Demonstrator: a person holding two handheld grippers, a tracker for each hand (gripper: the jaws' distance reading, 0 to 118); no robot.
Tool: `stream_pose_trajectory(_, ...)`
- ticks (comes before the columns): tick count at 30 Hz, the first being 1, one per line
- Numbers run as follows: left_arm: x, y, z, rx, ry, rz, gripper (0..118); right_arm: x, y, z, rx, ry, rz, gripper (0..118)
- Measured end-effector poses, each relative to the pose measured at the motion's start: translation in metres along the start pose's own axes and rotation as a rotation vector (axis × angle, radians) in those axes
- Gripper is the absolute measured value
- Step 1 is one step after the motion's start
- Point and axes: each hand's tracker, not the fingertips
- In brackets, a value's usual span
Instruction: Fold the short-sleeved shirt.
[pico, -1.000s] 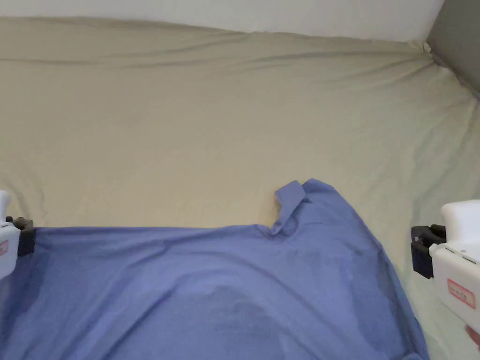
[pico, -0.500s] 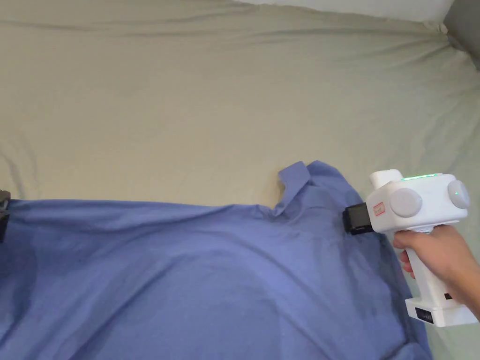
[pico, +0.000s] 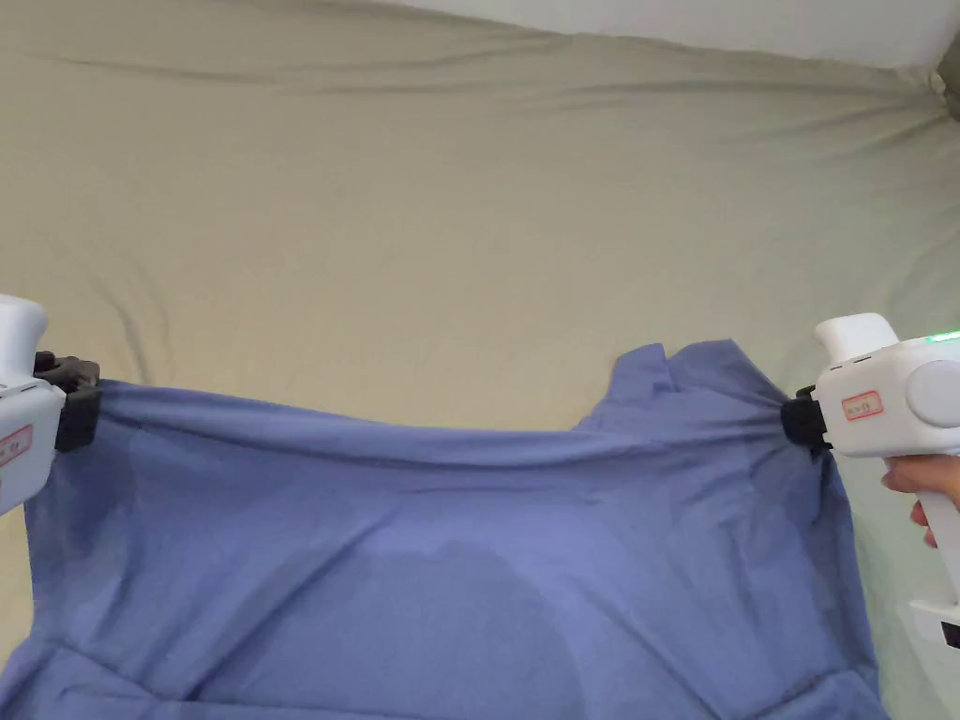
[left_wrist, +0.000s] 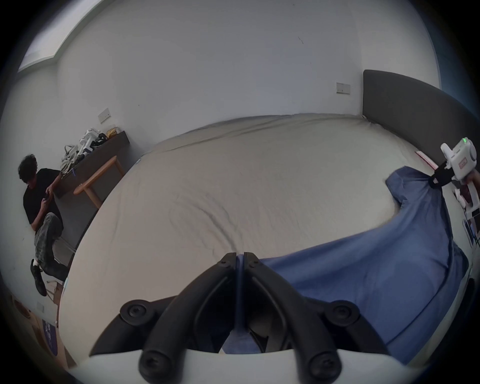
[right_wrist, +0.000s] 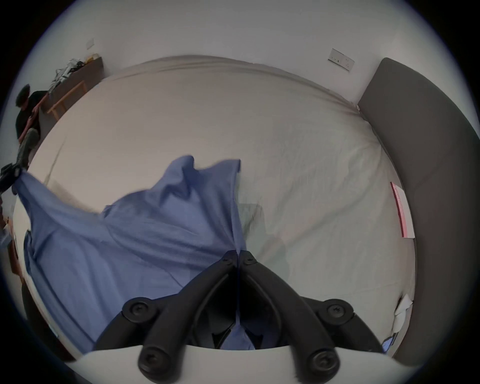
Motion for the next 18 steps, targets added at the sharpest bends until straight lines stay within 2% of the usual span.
stream_pose_trajectory(2, -0.001, 0.002, 0.015, 0.012, 0.005, -0.003, 3, -0.001, -0.008, 0.029, 0.023, 0.003, 0.029, 3)
stream_pose_trajectory(10, -0.002, -0.016, 0.079, 0.002, 0.018, -0.068, 3, -0.002, -0.065, 0.126, 0.055, 0.064, 0.048, 3)
stream_pose_trajectory(18, 0.000, -0.077, 0.129, -0.096, 0.003, -0.108, 3, -0.021, -0.165, 0.162, -0.075, 0.149, 0.114, 3)
